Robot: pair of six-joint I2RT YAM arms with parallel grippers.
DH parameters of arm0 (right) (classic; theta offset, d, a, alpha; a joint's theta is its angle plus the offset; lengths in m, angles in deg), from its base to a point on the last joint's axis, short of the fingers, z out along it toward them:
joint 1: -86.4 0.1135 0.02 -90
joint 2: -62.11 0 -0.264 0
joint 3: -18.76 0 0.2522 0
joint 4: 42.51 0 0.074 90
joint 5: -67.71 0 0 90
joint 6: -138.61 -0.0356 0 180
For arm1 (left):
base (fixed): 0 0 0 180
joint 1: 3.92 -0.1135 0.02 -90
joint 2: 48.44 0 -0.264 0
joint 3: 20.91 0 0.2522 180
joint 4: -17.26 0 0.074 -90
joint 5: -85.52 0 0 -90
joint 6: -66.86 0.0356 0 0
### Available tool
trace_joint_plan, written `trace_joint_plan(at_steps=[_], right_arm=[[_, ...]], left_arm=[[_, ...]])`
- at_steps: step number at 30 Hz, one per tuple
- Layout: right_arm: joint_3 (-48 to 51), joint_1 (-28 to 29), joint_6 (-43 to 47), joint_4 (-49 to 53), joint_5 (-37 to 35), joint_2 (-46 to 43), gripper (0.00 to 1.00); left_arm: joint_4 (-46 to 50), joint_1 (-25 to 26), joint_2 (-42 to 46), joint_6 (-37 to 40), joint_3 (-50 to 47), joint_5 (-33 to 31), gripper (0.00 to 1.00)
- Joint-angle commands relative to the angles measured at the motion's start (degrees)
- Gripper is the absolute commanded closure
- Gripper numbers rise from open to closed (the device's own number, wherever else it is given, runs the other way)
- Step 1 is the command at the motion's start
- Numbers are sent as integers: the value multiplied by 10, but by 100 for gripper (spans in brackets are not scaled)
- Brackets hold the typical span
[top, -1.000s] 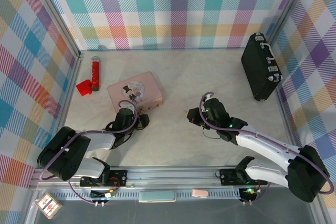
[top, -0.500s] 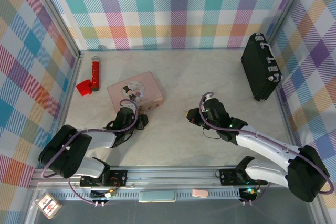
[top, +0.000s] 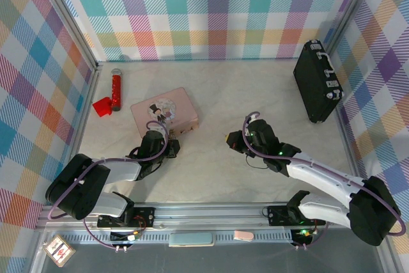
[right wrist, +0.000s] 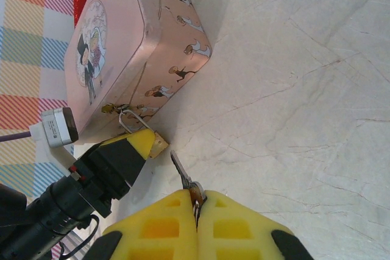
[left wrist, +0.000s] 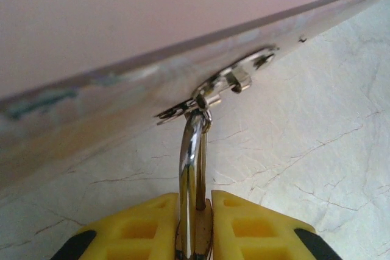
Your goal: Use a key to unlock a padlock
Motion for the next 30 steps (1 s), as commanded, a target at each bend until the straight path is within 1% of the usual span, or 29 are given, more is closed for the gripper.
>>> trace_joint_plan(at_steps=[1,10,19,24,30], right_arm=[[-10,2,-12,-26,13,12,100],[5,5,-47,-71,33,43,100],[21,13,-84,-113,52,65,100],[28,26,-113,-150,57,91,100],[46,39,-164,-238,73,147,100]], left_arm=[[-1,3,-3,-13,13,-5,84],[-24,10,-5,-93,14,4,94],[-64,10,13,-192,0,20,96],[-57,10,24,-210,6,24,97],[-56,10,33,-227,9,27,98]])
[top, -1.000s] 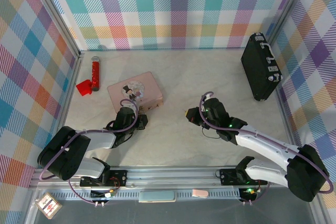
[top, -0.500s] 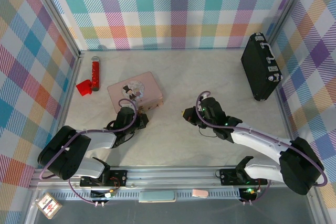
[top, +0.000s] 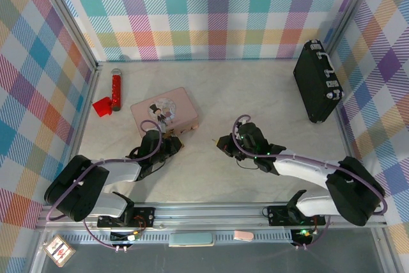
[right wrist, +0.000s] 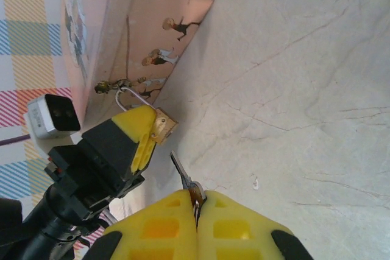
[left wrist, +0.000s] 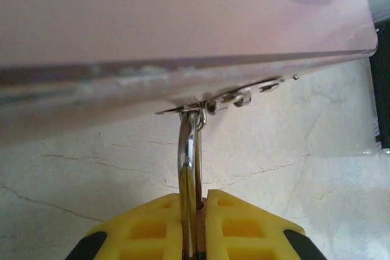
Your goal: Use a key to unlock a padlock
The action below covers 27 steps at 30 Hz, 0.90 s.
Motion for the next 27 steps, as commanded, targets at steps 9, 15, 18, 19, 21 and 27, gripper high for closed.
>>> trace_joint_plan(at_steps=[9,15,18,19,21,27], right_arm=[[5,33,-82,-169,18,99,100],[6,39,-124,-254,29,154,100],[1,41,-134,-271,34,172,100],[0,43,-139,-279,35,180,100],[-3,47,-149,-297,40,195,100],[-7,55,-178,-362,49,243,100]], left_arm=[[-41,3,30,-50,11,-1,99],[-51,3,29,-73,13,-3,100],[-56,3,27,-83,15,-3,100],[-59,3,27,-87,15,-3,100],[-62,3,26,-93,15,-3,100],[-69,4,25,-106,14,-5,100]])
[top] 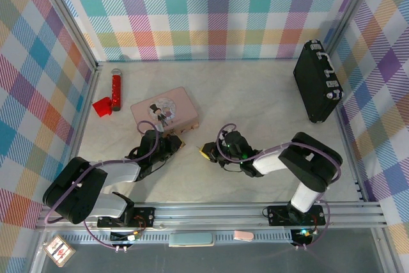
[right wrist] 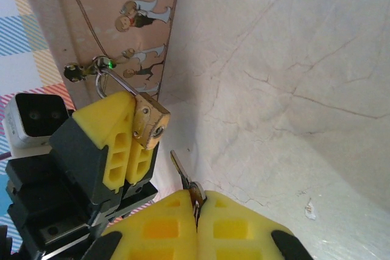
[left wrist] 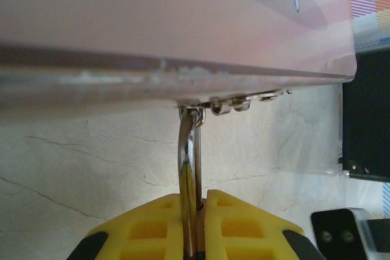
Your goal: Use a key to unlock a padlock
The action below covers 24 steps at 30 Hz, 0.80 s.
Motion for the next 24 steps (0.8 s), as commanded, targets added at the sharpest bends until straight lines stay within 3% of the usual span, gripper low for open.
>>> trace_joint_plan(at_steps=[1,24], right_arm=[[-13,7,-25,-67,13,21,100],[-33,29,-77,-156,17,92,100]], left_arm=[[-63,3,16,-11,15,-9,100],[-118,15,-6,-61,8,-3,100]])
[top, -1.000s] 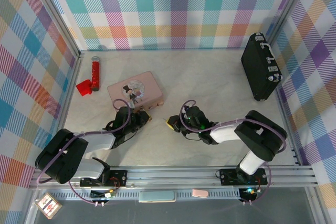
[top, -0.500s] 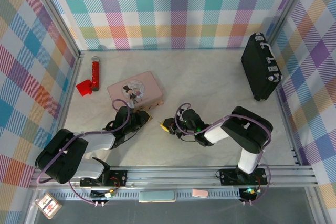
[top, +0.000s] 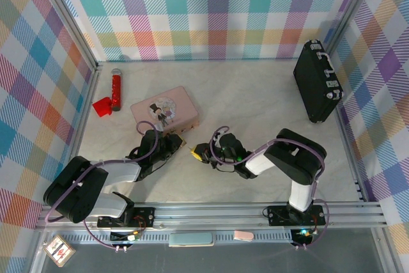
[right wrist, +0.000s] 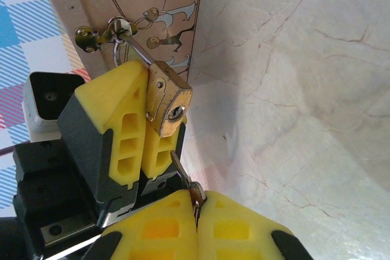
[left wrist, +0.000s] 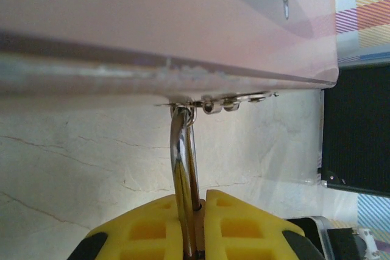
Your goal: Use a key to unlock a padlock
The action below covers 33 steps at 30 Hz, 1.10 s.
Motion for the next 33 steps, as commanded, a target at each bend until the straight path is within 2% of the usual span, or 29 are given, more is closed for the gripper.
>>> trace_joint_plan(at_steps=[1,5,19,33], right_arm=[[-9,4,-26,-51,6,28,100],[-11,4,-48,-97,5,55,100],[-4,4,-75,-160,-6,80,100],[-5,4,-85,-175,-12,94,100]], left_arm=[[-82,8,7,-14,7,-1,100],[-69,11,20,-11,6,-7,100],[-71,15,19,-12,1,-9,100],[-61,17,37,-16,-1,-9,100]])
